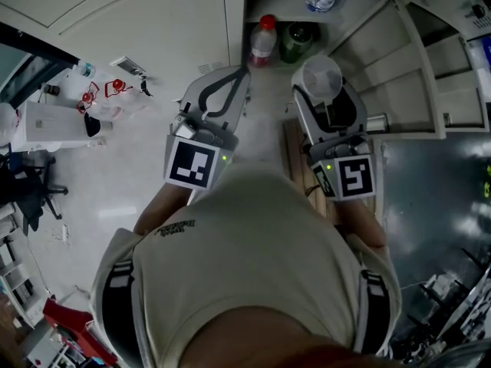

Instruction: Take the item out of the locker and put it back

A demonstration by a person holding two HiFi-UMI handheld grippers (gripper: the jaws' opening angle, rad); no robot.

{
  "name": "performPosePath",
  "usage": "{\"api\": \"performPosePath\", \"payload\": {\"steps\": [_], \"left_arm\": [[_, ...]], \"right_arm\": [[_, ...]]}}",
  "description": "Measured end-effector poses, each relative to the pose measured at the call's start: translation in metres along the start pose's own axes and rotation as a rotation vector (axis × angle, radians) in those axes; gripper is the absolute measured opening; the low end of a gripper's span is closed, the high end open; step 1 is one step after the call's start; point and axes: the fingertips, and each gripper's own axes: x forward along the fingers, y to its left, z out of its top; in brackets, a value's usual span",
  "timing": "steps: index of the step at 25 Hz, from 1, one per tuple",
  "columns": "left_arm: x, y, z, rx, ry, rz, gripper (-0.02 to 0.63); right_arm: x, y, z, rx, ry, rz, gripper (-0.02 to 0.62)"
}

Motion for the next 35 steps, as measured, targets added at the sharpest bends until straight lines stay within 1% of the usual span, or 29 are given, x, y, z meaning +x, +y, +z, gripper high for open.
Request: {"api": "performPosePath", "payload": {"steps": [3,7,14,22,29,35], "left_arm": [[0.000,-0.004,-0.006,-0.014,0.022,-0.011,0.012],[0.003,-0.011,-0.013,-0.044,0.052,-0.064,0.012],[0.000,-0.007,-0.009,-0.077,0.014,-0.044,0.012],[-0.001,-0.011,-0.016,-0.112,0.038,-0.055,0.012],[0.002,-0.008,-0.018,-0.101,0.056,-0.039,0.012],[0.011,0.001,-0.008,-0.077,0.042,-0.019,0.012]], "right_arm": [[-0.002,0.003,-0.007,0.018,0.021,0.005,0.273],[-0.003,0.006,-0.009,0.027,0.025,0.014,0.273],[-0.004,0.007,-0.014,0.043,0.038,0.023,0.273],[-0.005,0.011,-0.023,0.067,0.068,0.041,0.272],[-0.003,0.005,-0.023,0.087,0.067,0.040,0.272],[0.010,-0.004,-0.012,0.063,0.035,0.043,0.272]]}}
